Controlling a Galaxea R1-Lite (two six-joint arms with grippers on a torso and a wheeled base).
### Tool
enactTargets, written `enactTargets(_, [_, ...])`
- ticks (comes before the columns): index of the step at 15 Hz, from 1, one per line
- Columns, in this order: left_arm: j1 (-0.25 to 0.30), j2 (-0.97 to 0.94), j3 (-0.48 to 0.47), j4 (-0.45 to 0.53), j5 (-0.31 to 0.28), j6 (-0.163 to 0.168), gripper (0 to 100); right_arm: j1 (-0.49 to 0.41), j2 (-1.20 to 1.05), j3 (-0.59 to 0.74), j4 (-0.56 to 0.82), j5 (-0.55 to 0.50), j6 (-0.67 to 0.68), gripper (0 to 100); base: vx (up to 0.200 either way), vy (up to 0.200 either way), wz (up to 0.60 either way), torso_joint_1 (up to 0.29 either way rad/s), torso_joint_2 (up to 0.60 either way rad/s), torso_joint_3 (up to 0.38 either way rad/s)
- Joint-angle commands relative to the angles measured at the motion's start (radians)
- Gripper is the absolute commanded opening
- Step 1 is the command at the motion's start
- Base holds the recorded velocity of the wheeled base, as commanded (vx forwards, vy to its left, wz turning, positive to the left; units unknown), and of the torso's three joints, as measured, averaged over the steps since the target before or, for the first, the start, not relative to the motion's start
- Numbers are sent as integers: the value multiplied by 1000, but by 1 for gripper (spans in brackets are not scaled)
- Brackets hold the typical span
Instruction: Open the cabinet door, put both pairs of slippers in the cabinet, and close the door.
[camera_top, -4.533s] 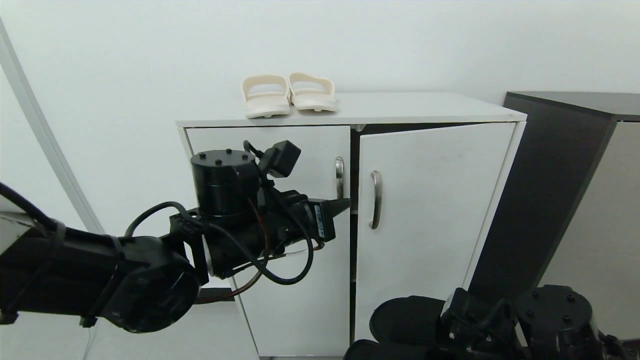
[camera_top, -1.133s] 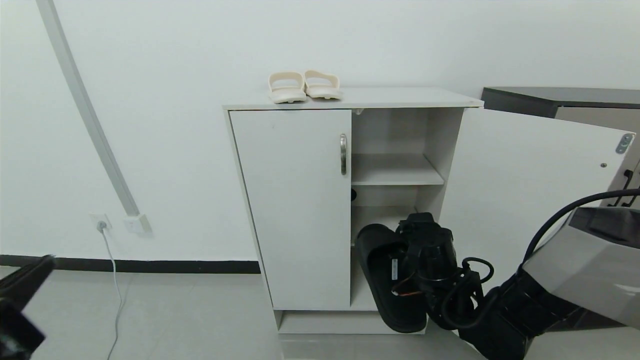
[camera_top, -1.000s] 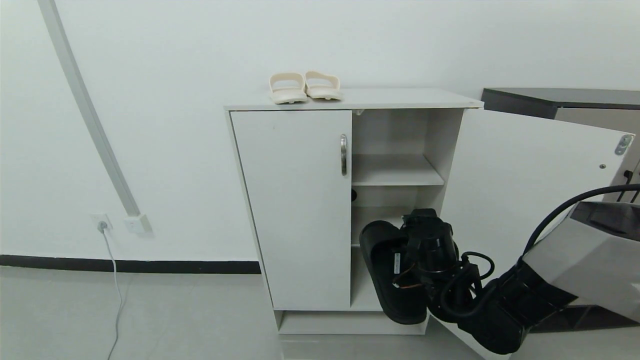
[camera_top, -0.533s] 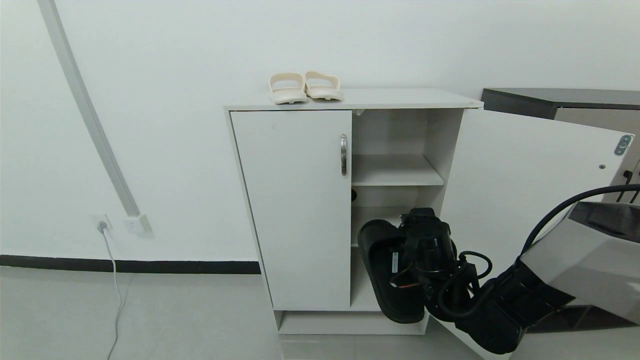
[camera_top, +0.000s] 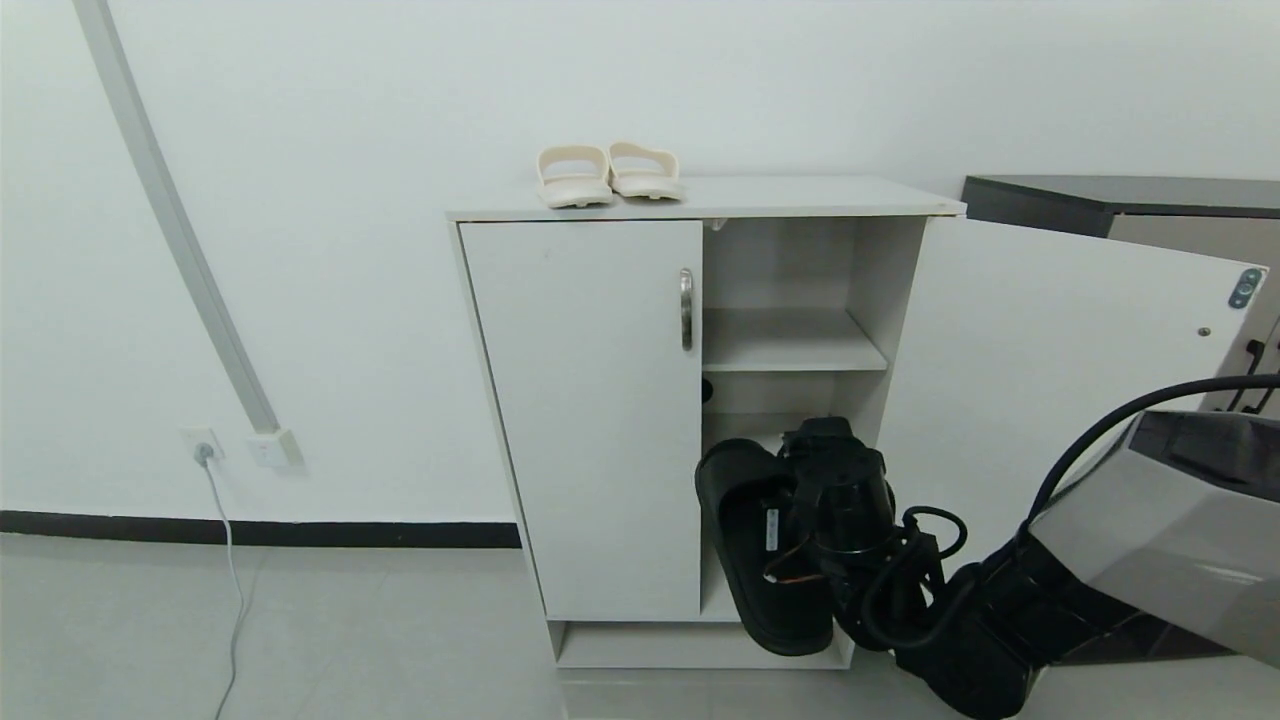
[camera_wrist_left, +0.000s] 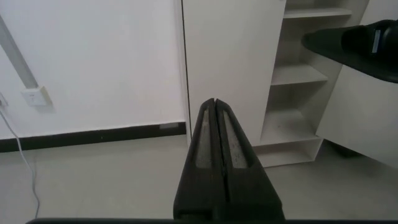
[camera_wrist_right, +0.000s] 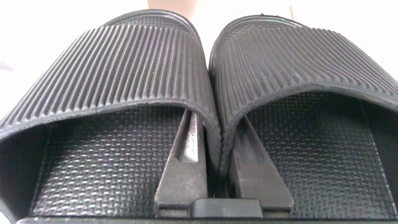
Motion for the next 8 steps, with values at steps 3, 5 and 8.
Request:
enactTargets(3, [0,0,0,0,-1,-1,0,23,-13,-153,248,-9,87,0,0,0,0,0,0,0])
enactTargets(5, [0,0,1,0,-1,1,0,45,-5,-265,452,-50,196,0,0,0,0,0,0,0])
enactTargets(8, [0,0,1,0,-1,-1,0,49,19,-299,485,-98,234,0,0,0,0,0,0,0])
